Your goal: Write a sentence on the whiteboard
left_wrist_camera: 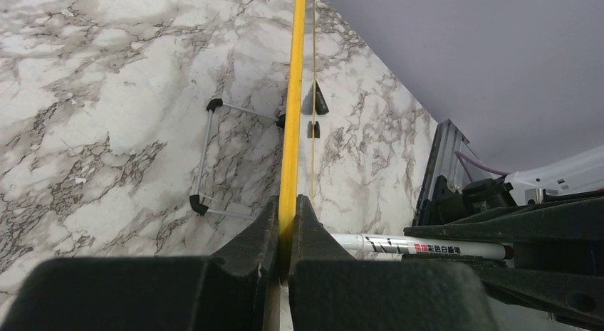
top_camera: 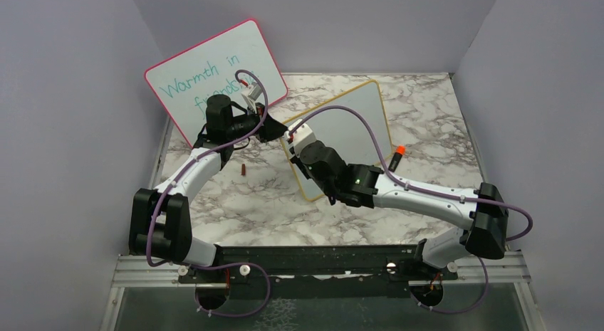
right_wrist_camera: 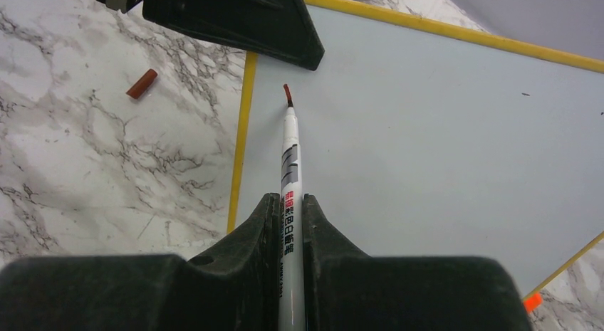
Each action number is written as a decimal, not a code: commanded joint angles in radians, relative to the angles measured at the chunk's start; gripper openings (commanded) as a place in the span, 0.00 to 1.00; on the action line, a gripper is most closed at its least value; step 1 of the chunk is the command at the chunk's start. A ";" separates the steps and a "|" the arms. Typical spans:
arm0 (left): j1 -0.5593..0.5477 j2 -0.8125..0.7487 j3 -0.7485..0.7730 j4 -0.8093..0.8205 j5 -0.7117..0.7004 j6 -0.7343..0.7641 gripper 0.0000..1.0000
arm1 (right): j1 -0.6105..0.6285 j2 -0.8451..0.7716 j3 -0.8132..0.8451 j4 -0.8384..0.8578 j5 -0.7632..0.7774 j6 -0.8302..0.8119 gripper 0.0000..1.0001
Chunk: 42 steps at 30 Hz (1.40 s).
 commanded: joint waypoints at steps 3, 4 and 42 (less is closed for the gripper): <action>-0.025 0.034 -0.013 -0.065 0.027 0.028 0.00 | 0.004 -0.009 -0.031 -0.046 0.047 0.012 0.01; -0.025 0.035 -0.013 -0.065 0.027 0.028 0.00 | 0.004 -0.010 -0.032 -0.050 0.050 0.013 0.01; -0.025 0.049 -0.011 -0.070 0.028 0.034 0.00 | 0.000 -0.062 -0.076 0.073 0.113 -0.014 0.01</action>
